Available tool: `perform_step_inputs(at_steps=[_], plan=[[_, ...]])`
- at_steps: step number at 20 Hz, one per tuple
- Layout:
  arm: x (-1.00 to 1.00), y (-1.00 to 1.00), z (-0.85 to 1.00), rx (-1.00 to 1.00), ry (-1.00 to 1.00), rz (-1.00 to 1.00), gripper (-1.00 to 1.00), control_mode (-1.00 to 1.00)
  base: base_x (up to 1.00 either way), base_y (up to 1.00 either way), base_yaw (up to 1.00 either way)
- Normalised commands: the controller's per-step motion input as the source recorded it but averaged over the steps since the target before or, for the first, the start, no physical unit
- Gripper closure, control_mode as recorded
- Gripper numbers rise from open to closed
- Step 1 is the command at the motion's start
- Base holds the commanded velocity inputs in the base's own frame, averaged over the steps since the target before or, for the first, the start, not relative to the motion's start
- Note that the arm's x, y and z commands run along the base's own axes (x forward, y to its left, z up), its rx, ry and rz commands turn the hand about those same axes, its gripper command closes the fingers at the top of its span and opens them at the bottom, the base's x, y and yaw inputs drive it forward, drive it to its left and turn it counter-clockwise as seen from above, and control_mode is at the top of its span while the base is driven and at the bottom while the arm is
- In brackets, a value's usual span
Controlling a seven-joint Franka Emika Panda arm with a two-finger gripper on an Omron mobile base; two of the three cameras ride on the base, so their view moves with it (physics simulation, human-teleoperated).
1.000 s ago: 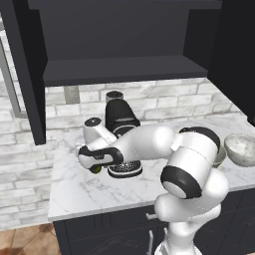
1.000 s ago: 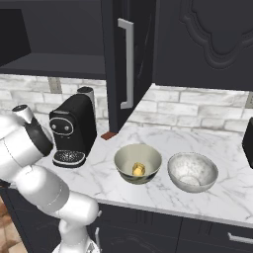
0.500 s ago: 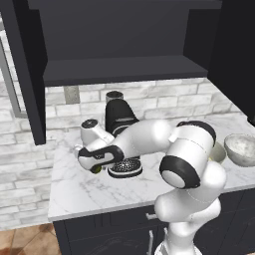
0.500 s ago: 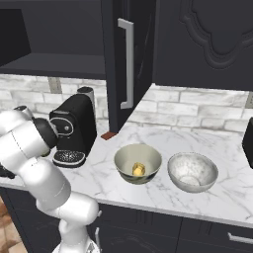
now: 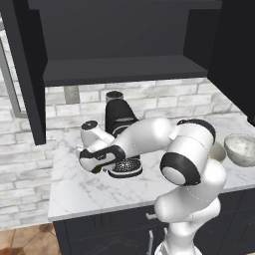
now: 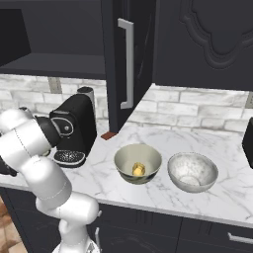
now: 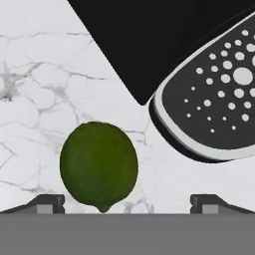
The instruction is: Pick both bowls and place them on the counter. Then place the lime in one bowl and place the potato in the other bowl.
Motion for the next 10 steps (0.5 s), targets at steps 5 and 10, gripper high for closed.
perform_step_inputs(at_steps=[5,10], plan=[[0.08,-0.01,-0.14,0.00,0.02,-0.07,-1.00,-1.00,0.00,0.00,0.00],[0.24,0.00,-0.06,0.00,0.01,-0.03,-1.00,-1.00,0.00,0.00,0.00]])
